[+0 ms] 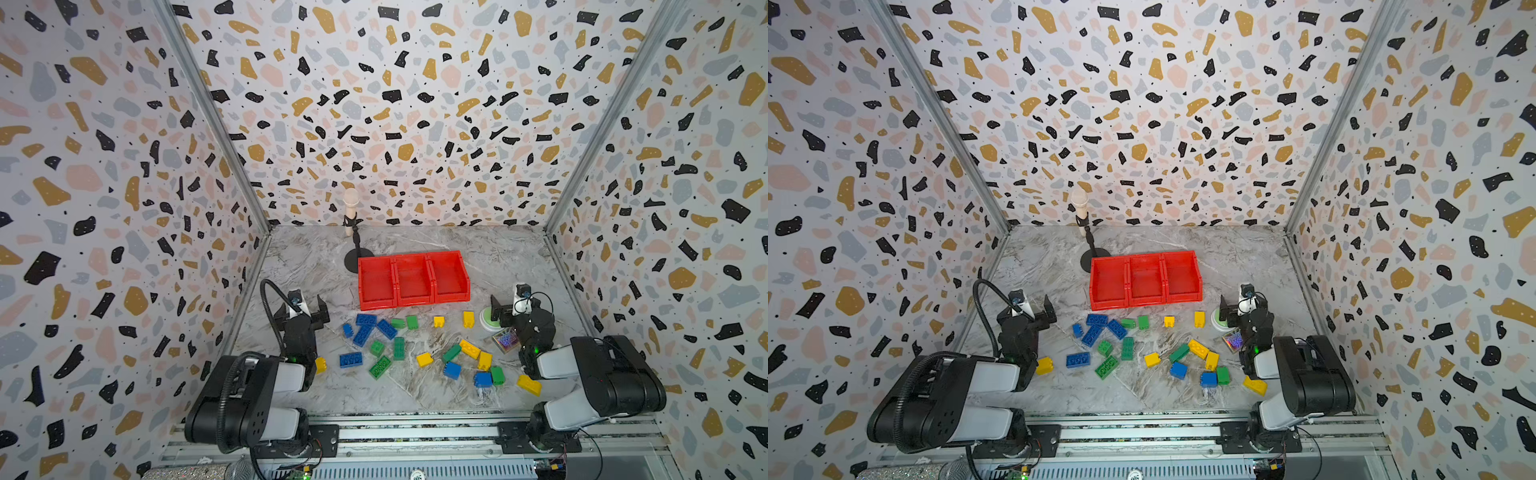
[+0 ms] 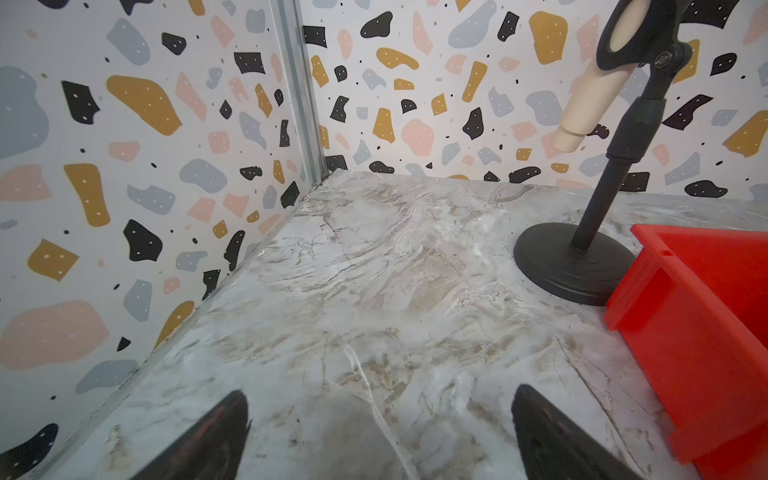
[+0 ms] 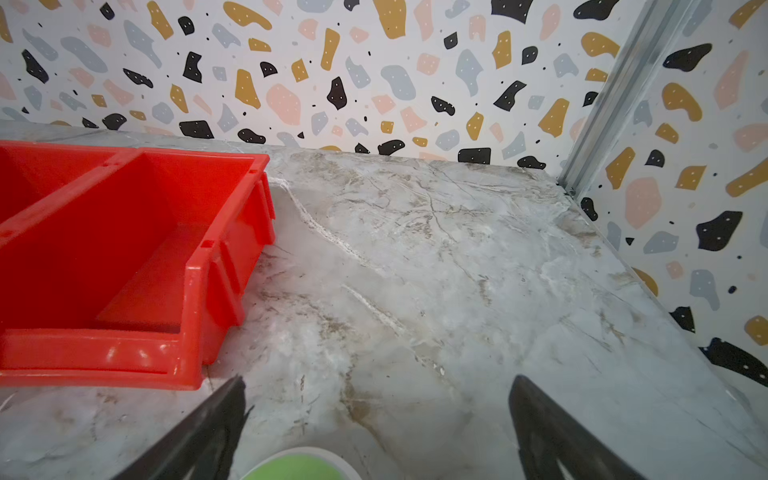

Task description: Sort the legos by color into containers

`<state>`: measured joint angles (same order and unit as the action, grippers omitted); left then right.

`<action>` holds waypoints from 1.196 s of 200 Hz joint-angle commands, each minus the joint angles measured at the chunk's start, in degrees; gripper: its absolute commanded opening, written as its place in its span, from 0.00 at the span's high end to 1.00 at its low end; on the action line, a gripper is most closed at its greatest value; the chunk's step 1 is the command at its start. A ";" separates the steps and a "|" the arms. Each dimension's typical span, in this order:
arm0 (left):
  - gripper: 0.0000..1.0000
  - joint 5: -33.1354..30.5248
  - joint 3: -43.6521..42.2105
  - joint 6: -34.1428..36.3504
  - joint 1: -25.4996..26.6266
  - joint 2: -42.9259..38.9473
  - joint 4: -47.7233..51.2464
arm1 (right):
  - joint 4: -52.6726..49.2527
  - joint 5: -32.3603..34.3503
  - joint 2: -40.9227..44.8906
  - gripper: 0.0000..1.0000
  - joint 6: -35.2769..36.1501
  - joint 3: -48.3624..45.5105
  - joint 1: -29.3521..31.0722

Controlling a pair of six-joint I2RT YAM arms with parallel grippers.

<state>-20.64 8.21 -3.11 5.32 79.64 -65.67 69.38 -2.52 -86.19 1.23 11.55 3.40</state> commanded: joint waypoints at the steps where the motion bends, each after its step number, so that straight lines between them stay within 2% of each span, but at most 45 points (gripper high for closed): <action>1: 0.00 -0.73 0.95 0.77 0.21 0.07 -2.97 | -0.04 0.19 0.94 0.01 0.26 1.26 0.02; 216: 0.00 -0.81 1.20 0.89 0.30 0.03 -2.62 | 0.03 0.06 1.09 0.01 0.26 1.20 -0.14; 228: 0.00 -0.01 1.32 1.33 0.56 -0.09 -2.70 | 0.21 0.51 1.08 0.01 0.34 1.08 0.18; 239: 0.00 2.52 3.51 2.42 0.57 -0.91 1.35 | -1.89 4.81 2.24 0.01 0.24 1.93 1.54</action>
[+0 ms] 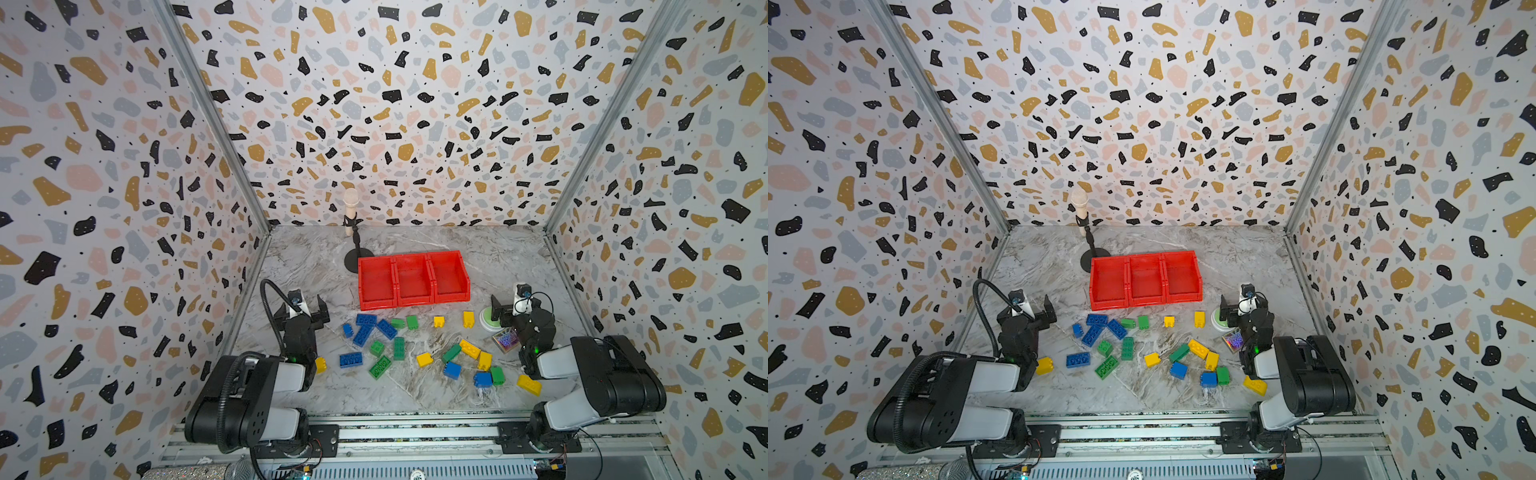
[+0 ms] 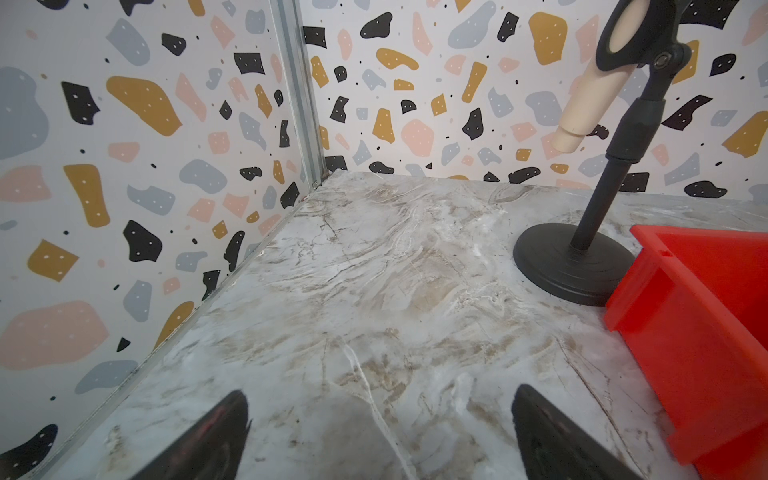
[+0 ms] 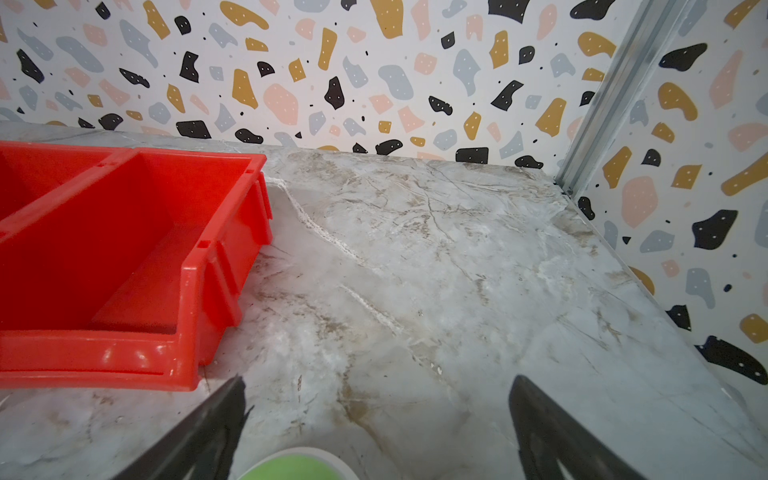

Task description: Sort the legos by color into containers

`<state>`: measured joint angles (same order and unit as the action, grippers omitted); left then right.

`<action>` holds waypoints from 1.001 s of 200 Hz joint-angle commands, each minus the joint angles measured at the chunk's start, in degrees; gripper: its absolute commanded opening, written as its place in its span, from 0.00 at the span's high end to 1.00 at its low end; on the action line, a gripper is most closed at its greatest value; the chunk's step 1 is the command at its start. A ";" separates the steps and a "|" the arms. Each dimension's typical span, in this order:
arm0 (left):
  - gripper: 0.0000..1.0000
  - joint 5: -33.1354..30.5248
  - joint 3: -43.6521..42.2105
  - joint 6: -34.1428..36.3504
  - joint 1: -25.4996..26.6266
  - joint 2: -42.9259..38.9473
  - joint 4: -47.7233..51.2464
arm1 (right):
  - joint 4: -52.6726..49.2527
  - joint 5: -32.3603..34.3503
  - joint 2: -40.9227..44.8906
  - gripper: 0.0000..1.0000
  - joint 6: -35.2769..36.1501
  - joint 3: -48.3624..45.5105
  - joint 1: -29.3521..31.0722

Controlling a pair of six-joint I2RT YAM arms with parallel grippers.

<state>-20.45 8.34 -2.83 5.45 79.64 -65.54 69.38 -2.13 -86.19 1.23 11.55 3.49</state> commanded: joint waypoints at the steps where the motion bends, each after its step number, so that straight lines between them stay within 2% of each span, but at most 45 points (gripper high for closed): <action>1: 0.00 2.55 3.76 2.31 0.44 -1.07 1.87 | -2.50 4.81 2.47 0.01 0.20 2.18 1.62; 25: 0.00 1.74 11.41 2.28 0.61 -4.74 17.66 | -26.23 11.05 7.57 0.01 -2.17 12.83 3.28; 56: 0.00 -2.14 13.72 1.73 3.11 -11.67 22.14 | -58.59 15.05 7.13 0.01 -13.72 30.98 3.45; 74: 0.00 -1.53 16.25 -2.75 3.94 -15.83 26.94 | -70.71 17.00 5.41 0.01 -18.52 38.79 4.99; 88: 0.00 -0.27 18.19 -5.68 5.57 -18.25 31.30 | -73.53 14.77 5.32 0.01 -17.99 40.49 6.74; 103: 0.00 -1.76 18.45 -6.29 10.44 -20.71 32.41 | -75.64 15.54 5.60 0.00 -18.29 41.37 10.11; 146: 0.00 -10.20 19.22 -6.95 27.80 -22.43 33.62 | -86.88 10.60 1.65 0.22 -22.51 45.76 17.70; 181: 0.00 -10.11 21.97 -7.36 36.27 -19.54 34.08 | -89.83 10.55 0.34 0.34 -25.93 43.81 22.63; 200: 0.00 -10.23 23.83 -6.94 38.55 -17.23 33.99 | -89.48 10.03 0.06 0.35 -27.71 42.12 23.31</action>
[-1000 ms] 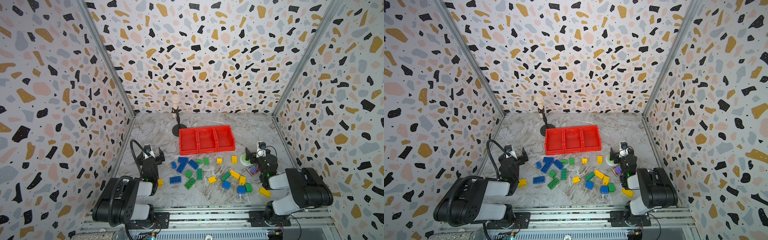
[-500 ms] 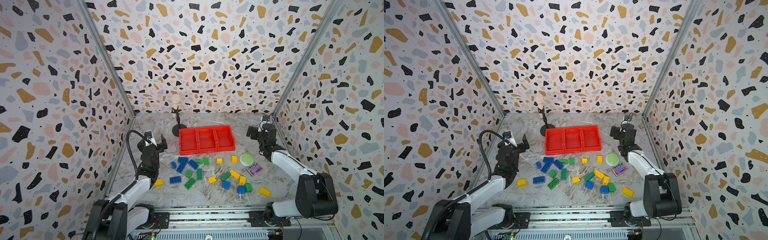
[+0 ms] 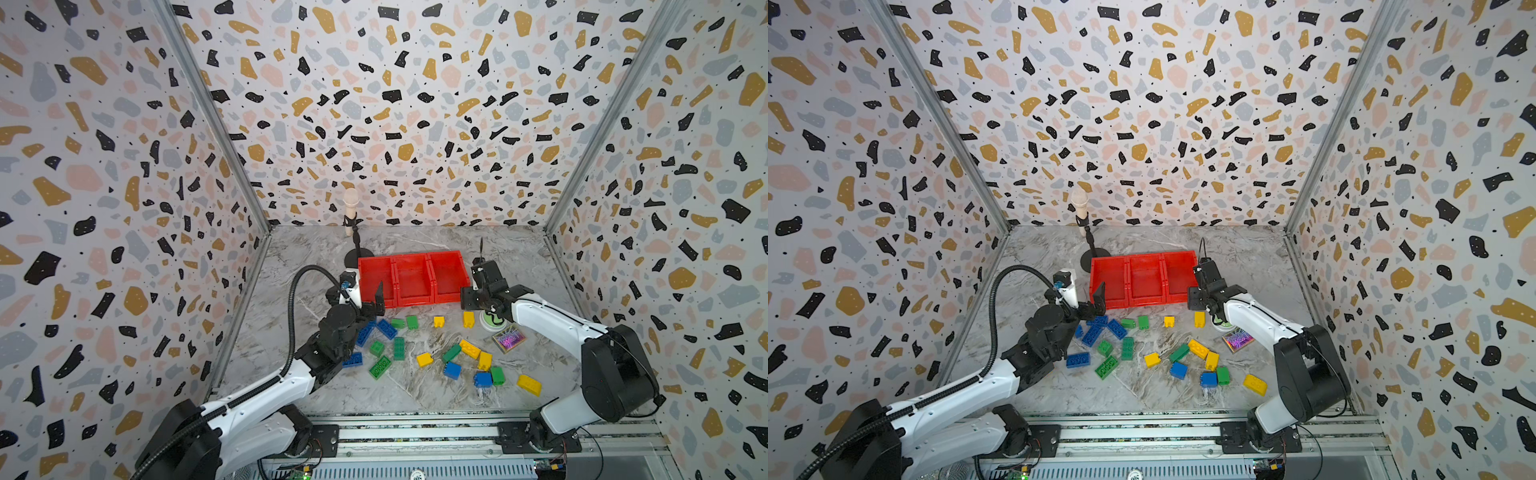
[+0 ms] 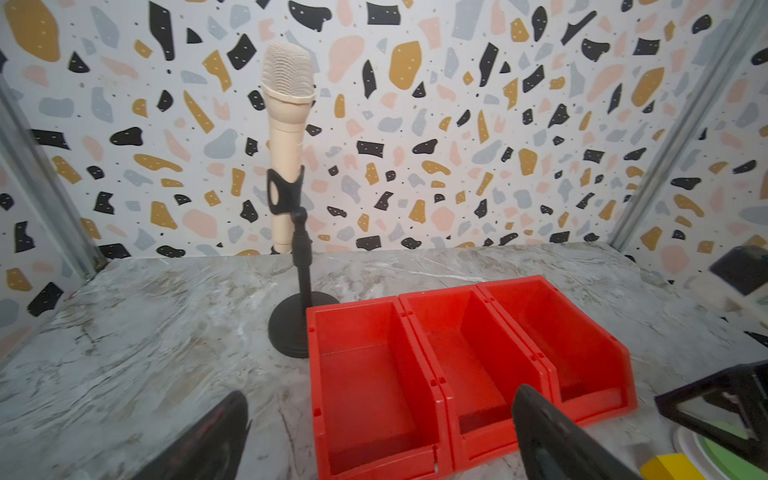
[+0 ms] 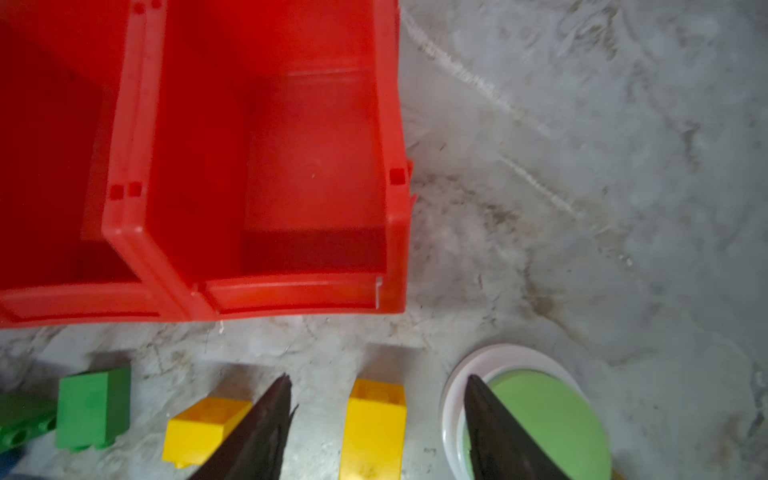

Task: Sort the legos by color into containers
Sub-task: 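Grasp a yellow brick by the green button with right gripper while left arm advances, then lift the yellow brick and drop it into the bin nearest the right gripper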

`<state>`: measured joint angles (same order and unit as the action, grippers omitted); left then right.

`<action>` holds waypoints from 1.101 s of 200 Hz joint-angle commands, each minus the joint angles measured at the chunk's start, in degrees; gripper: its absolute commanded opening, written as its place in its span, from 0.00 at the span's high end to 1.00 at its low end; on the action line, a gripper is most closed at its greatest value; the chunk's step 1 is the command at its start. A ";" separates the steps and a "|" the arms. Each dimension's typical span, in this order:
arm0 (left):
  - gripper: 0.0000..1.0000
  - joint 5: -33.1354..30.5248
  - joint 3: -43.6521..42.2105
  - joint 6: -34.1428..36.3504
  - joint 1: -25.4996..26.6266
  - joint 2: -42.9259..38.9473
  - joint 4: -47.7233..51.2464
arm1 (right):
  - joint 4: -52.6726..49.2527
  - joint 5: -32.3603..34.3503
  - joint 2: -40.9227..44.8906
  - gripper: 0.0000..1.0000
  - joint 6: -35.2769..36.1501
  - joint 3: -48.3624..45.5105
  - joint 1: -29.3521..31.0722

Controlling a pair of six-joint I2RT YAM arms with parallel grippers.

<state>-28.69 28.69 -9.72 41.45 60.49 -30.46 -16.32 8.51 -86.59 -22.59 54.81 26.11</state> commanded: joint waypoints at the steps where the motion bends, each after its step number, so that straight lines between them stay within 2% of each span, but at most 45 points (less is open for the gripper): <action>1: 0.00 -1.99 3.57 -0.05 2.66 2.00 -1.10 | -3.80 -0.65 0.45 0.35 -3.96 -1.21 0.69; 79: 0.00 -0.19 7.37 0.16 5.42 8.05 -1.25 | -2.24 -2.62 -3.43 0.40 -5.55 -3.97 0.86; 112: 0.00 -1.73 7.48 0.44 5.42 8.93 -1.79 | -1.55 -3.21 -5.95 0.52 -5.72 -3.44 1.05; 145: 0.00 -2.76 7.57 0.83 5.47 9.11 -1.96 | -4.02 -3.70 -7.90 0.75 -5.42 -1.00 1.18; 152: 0.00 -2.79 7.51 0.80 5.40 8.95 -1.91 | -5.08 -3.92 -7.76 0.76 -5.29 -0.22 1.40; 194: 0.00 -1.92 9.78 -0.97 5.40 9.43 1.97 | -10.55 -3.62 -3.99 0.77 -4.13 6.84 2.60; 220: 0.00 -0.97 11.15 -1.39 5.41 9.75 4.32 | -10.40 -3.74 -5.55 0.76 -2.63 13.62 2.49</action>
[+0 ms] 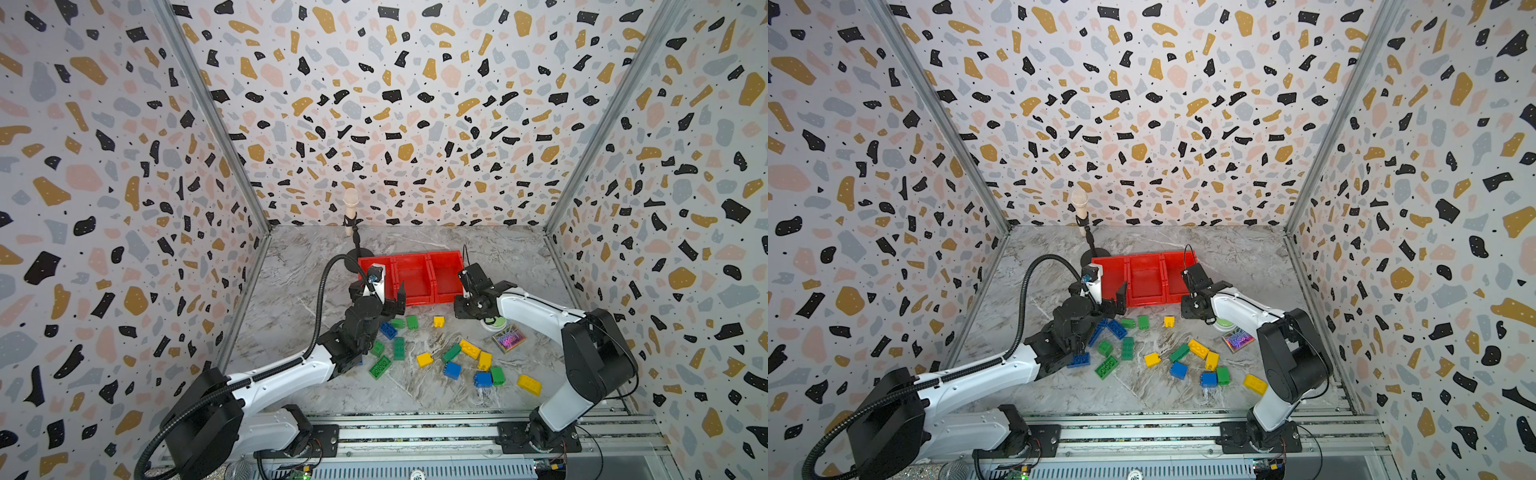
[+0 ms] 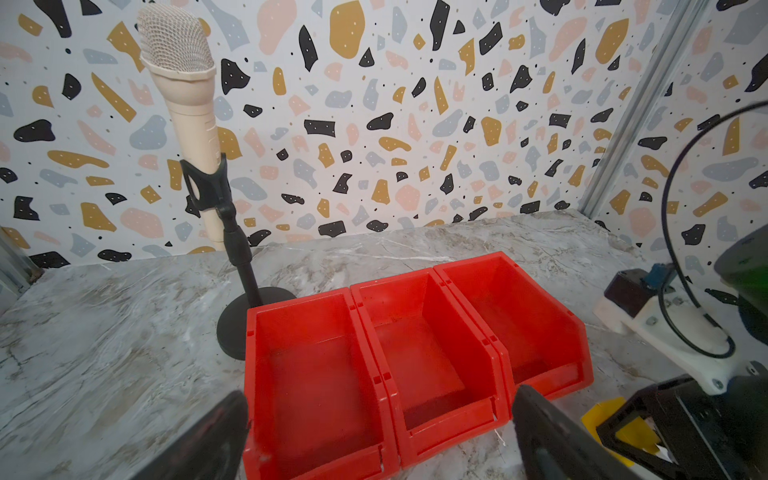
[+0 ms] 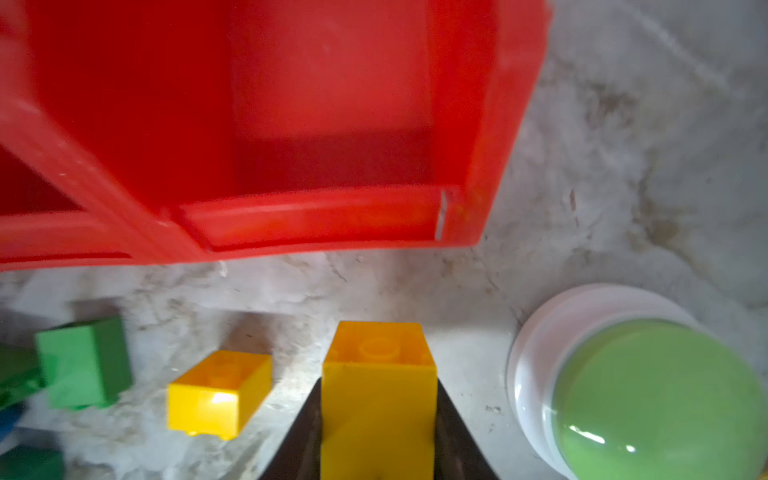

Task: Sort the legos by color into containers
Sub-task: 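Lift the yellow brick and drop it into the bin nearest the right gripper, then lower the right gripper and grasp another yellow brick among the green bricks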

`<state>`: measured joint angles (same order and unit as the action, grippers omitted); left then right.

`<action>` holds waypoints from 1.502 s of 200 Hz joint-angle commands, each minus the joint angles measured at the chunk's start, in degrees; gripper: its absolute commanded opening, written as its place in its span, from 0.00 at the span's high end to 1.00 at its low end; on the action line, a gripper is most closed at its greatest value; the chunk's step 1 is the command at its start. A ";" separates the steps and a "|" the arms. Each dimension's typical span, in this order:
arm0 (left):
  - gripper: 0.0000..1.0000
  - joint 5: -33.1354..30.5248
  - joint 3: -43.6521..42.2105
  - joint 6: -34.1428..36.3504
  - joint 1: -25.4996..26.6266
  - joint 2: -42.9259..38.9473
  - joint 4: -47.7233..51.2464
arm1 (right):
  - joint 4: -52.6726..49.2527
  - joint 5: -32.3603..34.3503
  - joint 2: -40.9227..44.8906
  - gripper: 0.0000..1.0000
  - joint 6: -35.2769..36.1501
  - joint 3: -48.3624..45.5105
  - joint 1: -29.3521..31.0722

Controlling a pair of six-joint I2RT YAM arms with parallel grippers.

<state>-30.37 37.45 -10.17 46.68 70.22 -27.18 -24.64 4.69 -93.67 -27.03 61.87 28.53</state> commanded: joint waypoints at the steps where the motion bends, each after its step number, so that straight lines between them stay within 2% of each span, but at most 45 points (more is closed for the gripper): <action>1: 0.00 0.78 2.38 -0.91 0.22 -0.03 1.06 | -2.03 0.07 1.42 0.76 1.85 6.84 0.09; 61: 0.00 0.83 -0.85 -2.37 0.19 -5.10 1.72 | -5.50 2.74 -15.57 0.75 6.15 25.92 -0.74; 90: 0.00 0.54 -1.41 -2.14 0.19 -7.00 3.09 | -5.38 2.64 -19.66 0.73 6.71 29.90 -1.45; 102: 0.00 0.14 -1.90 -2.05 0.18 -7.62 3.10 | -4.85 2.54 -20.06 0.65 6.79 30.39 -1.71; 115: 0.00 -1.01 -2.28 -2.29 0.17 -8.20 3.10 | -4.63 2.19 -19.65 0.44 6.67 30.57 -1.77; 120: 0.00 -1.52 -2.30 -2.56 0.17 -8.37 3.16 | -4.67 2.29 -19.23 0.40 6.56 30.59 -1.65; 132: 0.00 -2.06 -2.27 -2.70 0.18 -8.60 3.27 | -4.45 2.40 -17.58 0.35 6.48 29.80 -1.49; 165: 0.00 -0.65 -1.25 -3.14 0.18 -8.08 4.77 | -6.31 3.36 -10.25 0.35 4.70 25.40 -0.21; 199: 0.00 1.83 -2.98 -7.15 0.33 -9.14 5.41 | -6.55 1.66 -1.91 0.35 -1.36 15.89 3.18; 223: 0.00 1.14 -4.43 -11.08 1.70 -12.30 8.20 | -3.11 -1.57 1.88 0.34 -6.07 8.31 6.19; 264: 0.00 -1.13 -6.85 -18.25 7.15 -21.50 19.27 | -3.17 -0.63 0.84 0.33 -10.07 4.77 11.59; 300: 0.00 -5.76 -10.21 -24.04 10.95 -29.15 28.15 | -1.92 -0.43 -1.54 0.35 -12.11 2.39 12.33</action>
<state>-32.23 29.50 -28.56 56.07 44.75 -6.61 -27.22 3.60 -94.94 -36.23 65.25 40.88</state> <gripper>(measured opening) 0.998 0.656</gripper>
